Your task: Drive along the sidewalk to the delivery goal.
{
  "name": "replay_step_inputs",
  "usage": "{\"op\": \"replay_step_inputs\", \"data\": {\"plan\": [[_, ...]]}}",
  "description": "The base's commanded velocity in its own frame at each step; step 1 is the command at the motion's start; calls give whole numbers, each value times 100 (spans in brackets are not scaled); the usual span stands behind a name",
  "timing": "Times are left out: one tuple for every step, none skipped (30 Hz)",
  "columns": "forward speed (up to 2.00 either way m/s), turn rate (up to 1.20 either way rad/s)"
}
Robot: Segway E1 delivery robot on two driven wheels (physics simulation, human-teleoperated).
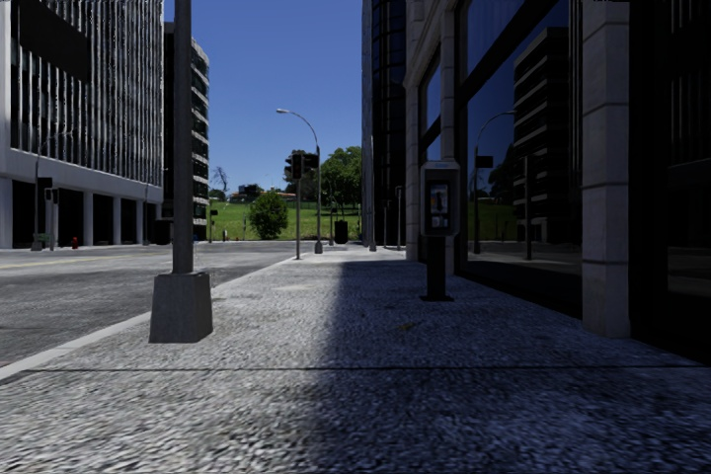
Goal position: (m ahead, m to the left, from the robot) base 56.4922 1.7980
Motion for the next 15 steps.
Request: {"op": "replay_step_inputs", "data": {"plan": [[200,0],[200,0],[200,0],[200,0],[200,0],[200,0],[200,0],[200,0],[200,0],[200,0],[200,0],[200,0],[200,0],[200,0],[200,0]]}}
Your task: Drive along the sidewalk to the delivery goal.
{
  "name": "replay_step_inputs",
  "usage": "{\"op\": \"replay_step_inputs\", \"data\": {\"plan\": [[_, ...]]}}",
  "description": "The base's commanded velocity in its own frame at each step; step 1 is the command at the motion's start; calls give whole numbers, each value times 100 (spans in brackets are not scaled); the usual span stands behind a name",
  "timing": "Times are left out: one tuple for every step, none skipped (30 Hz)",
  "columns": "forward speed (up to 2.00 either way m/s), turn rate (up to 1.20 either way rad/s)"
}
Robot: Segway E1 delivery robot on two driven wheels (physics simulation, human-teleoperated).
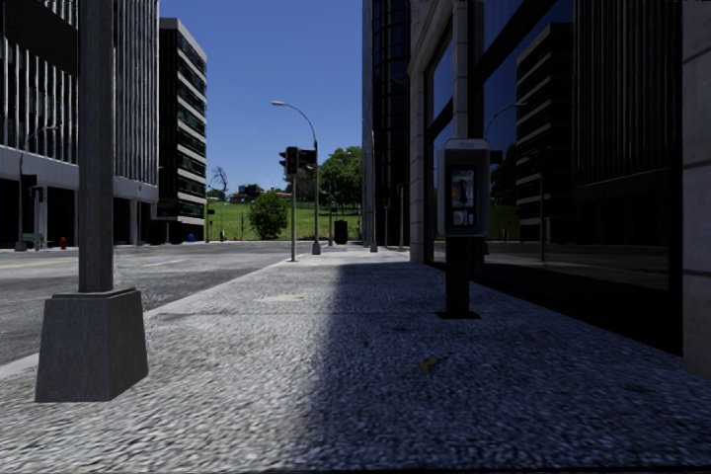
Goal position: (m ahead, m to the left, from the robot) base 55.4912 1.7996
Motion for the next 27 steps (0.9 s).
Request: {"op": "replay_step_inputs", "data": {"plan": [[200,0],[200,0],[200,0],[200,0],[200,0],[200,0],[200,0],[200,0],[200,0],[200,0],[200,0],[200,0],[200,0],[200,0],[200,0],[200,0],[200,0],[200,0],[200,0],[200,0],[200,0],[200,0],[200,0],[200,0],[200,0],[200,0],[200,0]]}}
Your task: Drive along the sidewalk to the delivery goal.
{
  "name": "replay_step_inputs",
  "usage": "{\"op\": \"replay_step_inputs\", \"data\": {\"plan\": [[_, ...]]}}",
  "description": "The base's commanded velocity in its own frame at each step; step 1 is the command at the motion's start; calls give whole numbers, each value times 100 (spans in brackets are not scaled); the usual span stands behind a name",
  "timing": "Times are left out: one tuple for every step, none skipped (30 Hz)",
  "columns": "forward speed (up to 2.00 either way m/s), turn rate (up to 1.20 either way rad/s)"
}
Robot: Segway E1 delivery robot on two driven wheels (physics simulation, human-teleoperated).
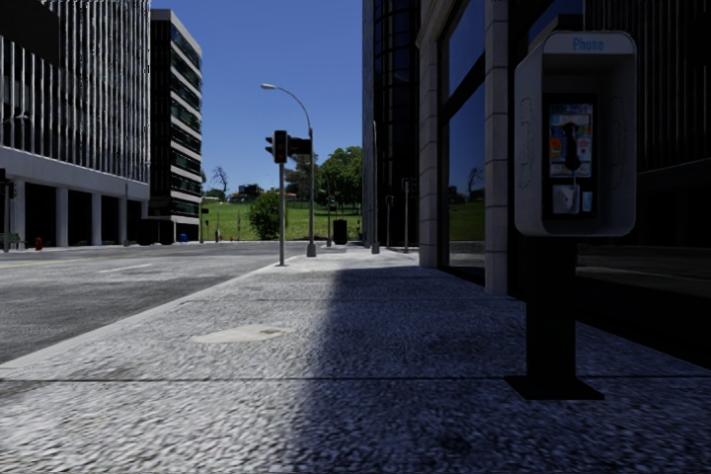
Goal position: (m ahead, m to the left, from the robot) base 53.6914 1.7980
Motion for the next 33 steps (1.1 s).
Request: {"op": "replay_step_inputs", "data": {"plan": [[200,0],[200,0],[200,0],[200,0],[200,0],[200,0],[200,0],[200,0],[200,0],[200,0],[200,0],[200,0],[200,0],[200,0],[200,0],[200,0],[200,0],[200,0],[200,0],[200,0],[200,0],[200,0],[200,0],[200,0],[200,0],[200,0],[200,0],[200,0],[200,0],[200,0],[200,0],[200,0],[200,0]]}}
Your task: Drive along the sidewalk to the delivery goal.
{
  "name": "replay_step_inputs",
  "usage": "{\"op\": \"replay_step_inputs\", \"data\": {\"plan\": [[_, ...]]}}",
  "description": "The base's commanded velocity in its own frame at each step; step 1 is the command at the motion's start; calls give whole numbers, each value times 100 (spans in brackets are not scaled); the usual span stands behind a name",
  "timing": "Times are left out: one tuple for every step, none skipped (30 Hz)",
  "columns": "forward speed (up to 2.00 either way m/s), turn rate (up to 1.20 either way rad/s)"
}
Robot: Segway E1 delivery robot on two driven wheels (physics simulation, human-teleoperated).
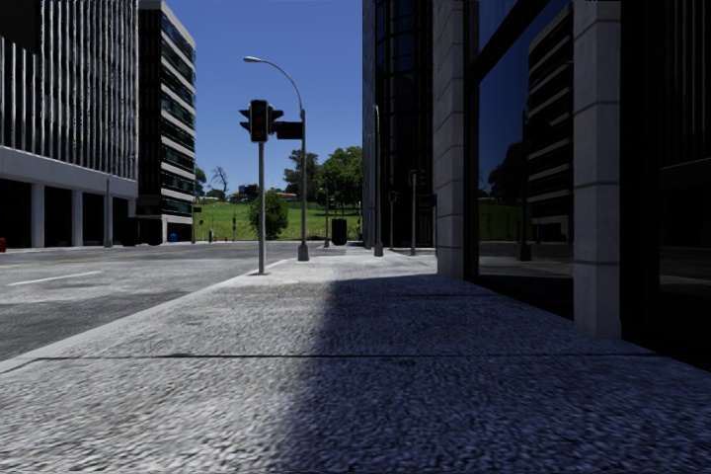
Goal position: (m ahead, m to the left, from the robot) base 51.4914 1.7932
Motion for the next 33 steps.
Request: {"op": "replay_step_inputs", "data": {"plan": [[200,0],[200,0],[200,0],[200,0],[200,0],[200,0],[200,0],[200,0],[200,0],[200,0],[200,0],[200,-2],[200,-4],[200,-4],[200,-4],[200,-4],[200,-4],[200,-4],[200,-4],[200,-4],[200,-4],[200,-4],[200,-4],[200,-4],[200,-4],[200,-1],[200,-1],[200,0],[200,0],[200,0],[200,0],[200,0],[200,0]]}}
